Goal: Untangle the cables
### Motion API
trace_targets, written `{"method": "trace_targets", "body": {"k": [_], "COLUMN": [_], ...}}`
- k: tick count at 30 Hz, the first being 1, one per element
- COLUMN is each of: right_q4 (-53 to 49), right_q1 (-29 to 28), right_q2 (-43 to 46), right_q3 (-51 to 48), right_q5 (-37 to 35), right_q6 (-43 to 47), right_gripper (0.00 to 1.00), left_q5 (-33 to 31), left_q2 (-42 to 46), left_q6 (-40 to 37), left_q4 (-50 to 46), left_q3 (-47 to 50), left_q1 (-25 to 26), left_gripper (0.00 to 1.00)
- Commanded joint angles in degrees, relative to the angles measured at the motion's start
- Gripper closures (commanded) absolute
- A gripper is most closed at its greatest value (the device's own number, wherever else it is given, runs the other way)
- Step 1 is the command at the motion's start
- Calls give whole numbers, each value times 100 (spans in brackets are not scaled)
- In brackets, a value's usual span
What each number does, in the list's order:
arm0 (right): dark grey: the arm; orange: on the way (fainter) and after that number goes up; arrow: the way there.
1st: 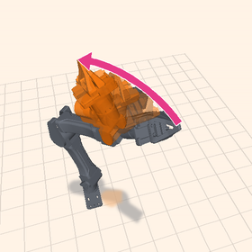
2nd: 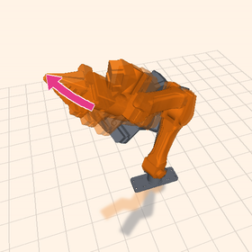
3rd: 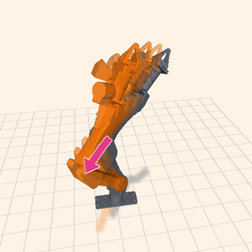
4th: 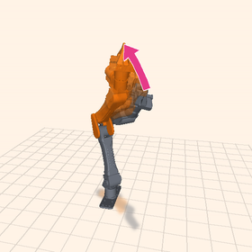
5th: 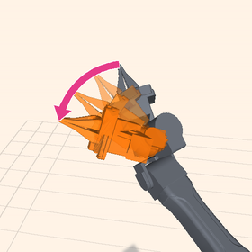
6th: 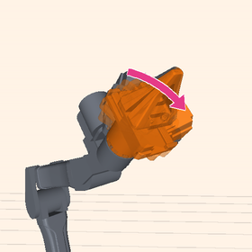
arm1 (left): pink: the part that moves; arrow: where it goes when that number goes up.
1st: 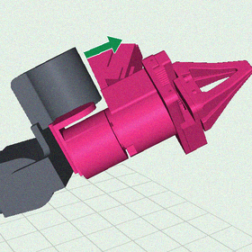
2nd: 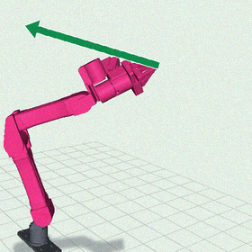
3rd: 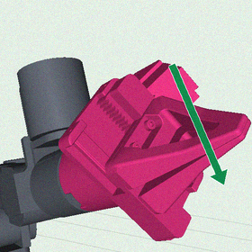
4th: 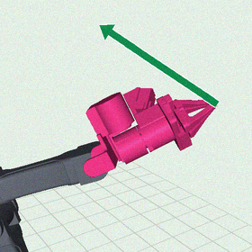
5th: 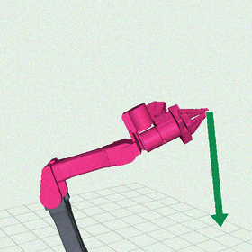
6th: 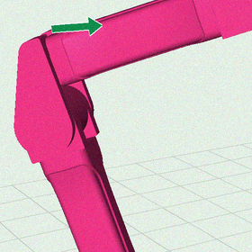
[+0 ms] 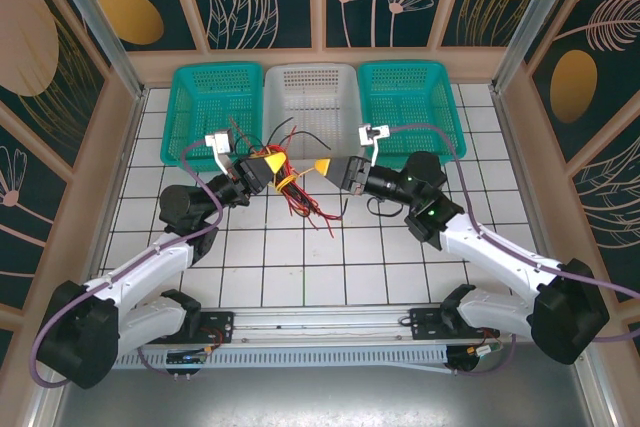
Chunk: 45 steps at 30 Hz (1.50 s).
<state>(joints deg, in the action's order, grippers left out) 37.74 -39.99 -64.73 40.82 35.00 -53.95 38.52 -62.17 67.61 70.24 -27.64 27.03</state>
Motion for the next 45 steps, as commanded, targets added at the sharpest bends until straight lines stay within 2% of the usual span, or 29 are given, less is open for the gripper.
{"method": "trace_targets", "body": {"k": [1, 3, 6, 9, 15, 20, 23, 26, 31, 34, 38, 45], "right_q4": [366, 343, 354, 445, 523, 359, -62, -6, 450, 649, 1505, 2565], "right_q1": [72, 92, 153, 194, 192, 194, 178, 77, -188, -186, -248, -650], "right_q2": [152, 161, 188, 188, 193, 190, 48, -19, -25, -354, -821, -930], "right_q3": [-3, -10, -46, -74, -139, -47, 150, 92, -52, 60, 97, -520], "right_q5": [122, 121, 77, 123, 174, 40, -160, -507, -1125, -927, -640, -1242], "right_q6": [-45, -45, -113, -151, -159, -153, 7, 164, 318, 8, -566, -972], "right_gripper": [81, 81, 75, 80, 100, 100, 100, 100, 100, 100, 100, 100], "left_q5": [76, 118, 125, 112, 77, 30, -28, -181, -709, -1022, -1542, -2913], "left_q2": [-4, -36, -56, -66, -110, -223, -336, -405, -483, -654, -1040, -1187], "left_q6": [111, 119, 170, 169, 173, 426, 877, 1280, 1346, 1193, 1085, 106], "left_q4": [465, 481, 552, 544, 529, 763, 1256, 1720, 2108, 2207, 2414, 1637], "left_q3": [-196, -222, -224, -220, -249, -329, -403, -491, -657, -870, -1228, -1897], "left_q1": [13, 13, 13, 13, 13, 13, 14, 22, 92, 175, 224, 231], "left_gripper": [100, 100, 100, 100, 100, 100, 100, 100, 100, 100, 100, 100]}}
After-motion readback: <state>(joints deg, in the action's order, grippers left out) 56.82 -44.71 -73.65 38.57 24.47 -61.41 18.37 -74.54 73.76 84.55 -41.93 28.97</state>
